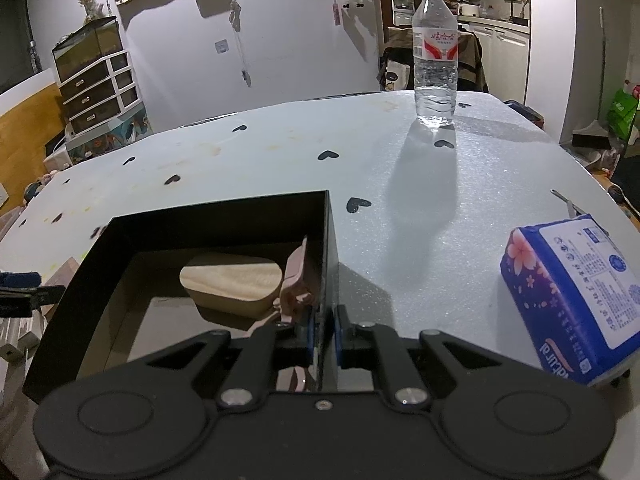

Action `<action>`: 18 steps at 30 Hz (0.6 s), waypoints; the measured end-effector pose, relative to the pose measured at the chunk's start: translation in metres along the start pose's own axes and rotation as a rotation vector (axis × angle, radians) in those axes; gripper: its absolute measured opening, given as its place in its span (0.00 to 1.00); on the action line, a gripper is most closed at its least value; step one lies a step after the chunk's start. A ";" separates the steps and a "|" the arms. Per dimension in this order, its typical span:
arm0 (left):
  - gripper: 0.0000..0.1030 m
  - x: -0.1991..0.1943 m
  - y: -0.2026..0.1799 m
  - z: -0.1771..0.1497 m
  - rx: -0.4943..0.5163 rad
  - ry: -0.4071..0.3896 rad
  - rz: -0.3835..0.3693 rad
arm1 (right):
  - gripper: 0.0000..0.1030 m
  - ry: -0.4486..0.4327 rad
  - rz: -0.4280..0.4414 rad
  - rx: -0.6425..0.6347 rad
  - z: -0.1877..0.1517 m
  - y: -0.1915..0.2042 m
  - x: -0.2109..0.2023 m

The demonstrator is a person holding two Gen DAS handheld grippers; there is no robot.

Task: Organize rigid objects
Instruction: 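Grasp the brown square coaster with the left tool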

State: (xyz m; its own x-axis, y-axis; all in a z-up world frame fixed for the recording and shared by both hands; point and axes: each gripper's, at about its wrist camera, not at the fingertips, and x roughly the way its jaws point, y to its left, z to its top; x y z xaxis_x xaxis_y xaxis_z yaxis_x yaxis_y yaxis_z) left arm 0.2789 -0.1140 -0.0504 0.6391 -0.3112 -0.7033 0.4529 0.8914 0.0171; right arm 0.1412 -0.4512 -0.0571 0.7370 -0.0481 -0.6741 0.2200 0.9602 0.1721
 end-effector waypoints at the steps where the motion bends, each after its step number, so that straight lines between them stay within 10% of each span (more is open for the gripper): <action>1: 0.83 0.006 0.003 0.002 0.009 0.014 -0.001 | 0.10 0.001 -0.002 0.001 0.000 0.000 0.000; 11: 0.72 0.011 -0.008 0.006 0.057 0.117 -0.069 | 0.10 0.001 -0.010 0.007 0.000 0.000 0.001; 18: 0.64 0.011 -0.020 0.008 -0.054 0.105 0.017 | 0.11 0.002 -0.007 0.003 0.000 0.000 0.002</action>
State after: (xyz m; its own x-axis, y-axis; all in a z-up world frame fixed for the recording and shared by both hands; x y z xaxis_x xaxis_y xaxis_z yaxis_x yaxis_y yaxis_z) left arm 0.2816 -0.1375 -0.0529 0.5766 -0.2622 -0.7738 0.4068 0.9135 -0.0065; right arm 0.1430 -0.4516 -0.0584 0.7341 -0.0545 -0.6768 0.2276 0.9589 0.1696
